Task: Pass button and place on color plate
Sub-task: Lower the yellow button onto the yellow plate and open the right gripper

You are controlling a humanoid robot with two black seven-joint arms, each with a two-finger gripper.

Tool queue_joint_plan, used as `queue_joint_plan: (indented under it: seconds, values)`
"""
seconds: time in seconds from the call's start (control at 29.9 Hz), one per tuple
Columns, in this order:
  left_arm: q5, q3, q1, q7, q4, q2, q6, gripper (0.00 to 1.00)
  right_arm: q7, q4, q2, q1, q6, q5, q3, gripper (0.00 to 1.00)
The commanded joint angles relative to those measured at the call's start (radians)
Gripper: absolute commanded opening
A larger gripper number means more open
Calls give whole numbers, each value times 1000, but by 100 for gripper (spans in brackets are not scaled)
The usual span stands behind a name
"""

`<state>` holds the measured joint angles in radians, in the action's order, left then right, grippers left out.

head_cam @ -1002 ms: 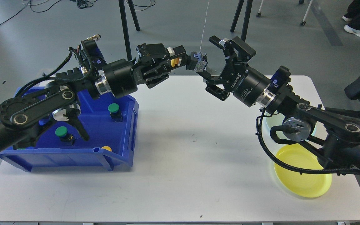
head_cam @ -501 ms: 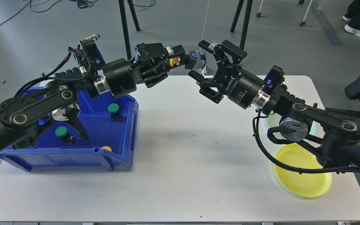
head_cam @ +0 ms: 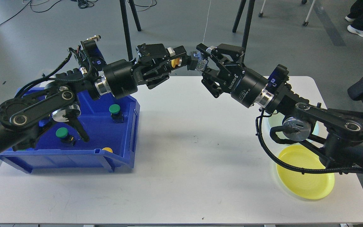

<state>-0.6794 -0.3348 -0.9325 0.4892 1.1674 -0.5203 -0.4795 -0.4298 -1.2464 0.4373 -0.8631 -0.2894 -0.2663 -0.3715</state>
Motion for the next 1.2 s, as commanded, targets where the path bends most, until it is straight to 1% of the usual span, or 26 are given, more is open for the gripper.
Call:
queue_joint_plan:
  seconds: [0.0,0.07,0.17,0.2,0.3,0.33,0.4,0.47,0.53,0.57,0.63,0.7,0.87,0.97,1.04,1.07,1.14,1.17]
  values:
    - [0,0,0,0,0,0,-1,86,0,-5,12,10,-1,2,0,0]
    - [0,0,0,0,0,0,-2,94,0,-8,29,15,-1,2,-3,0]
    - [3,-1,0,0,-2,0,-1,97,0,-33,66,42,1,2,-7,0]
    - [3,-1,0,0,-2,-3,1,97,0,-50,98,65,1,2,-9,0]
    - [0,-1,1,0,-5,-42,1,97,-1,-109,245,165,18,2,-27,0]
    - [0,-1,1,0,-5,-73,-4,97,-1,-119,283,209,21,2,-33,0]
    - [-2,2,4,0,-2,-173,-9,99,-6,-111,351,304,22,-1,-43,0]
    - [-9,0,8,0,-6,-252,-9,99,-24,-62,395,384,35,-4,-44,0]
    - [-29,2,8,0,-8,-328,-9,99,-56,2,417,461,45,-4,-43,0]
    - [-63,2,8,0,-8,-364,-9,99,-59,19,426,492,50,-4,-44,0]
    - [-191,2,8,0,-8,-424,-9,99,-59,47,448,542,61,-8,-41,0]
    - [-401,0,1,0,-8,-467,-9,99,-59,62,454,585,85,-31,-38,0]
    - [-892,13,-5,0,-3,-506,-9,99,-59,104,445,647,159,-60,-23,0]
    - [-1109,17,6,0,-8,-507,-9,99,-56,131,442,662,177,-57,6,1]
    - [-1202,25,12,0,-8,-504,-9,99,-52,142,440,664,184,-51,22,4]
    - [-1223,36,12,0,-8,-504,-9,99,-52,143,440,664,185,-48,25,7]
    - [-1233,83,8,0,-15,-501,-9,99,-53,147,440,664,185,-44,22,18]
    - [-1235,106,5,0,-23,-500,-9,98,-55,147,440,665,185,-44,16,27]
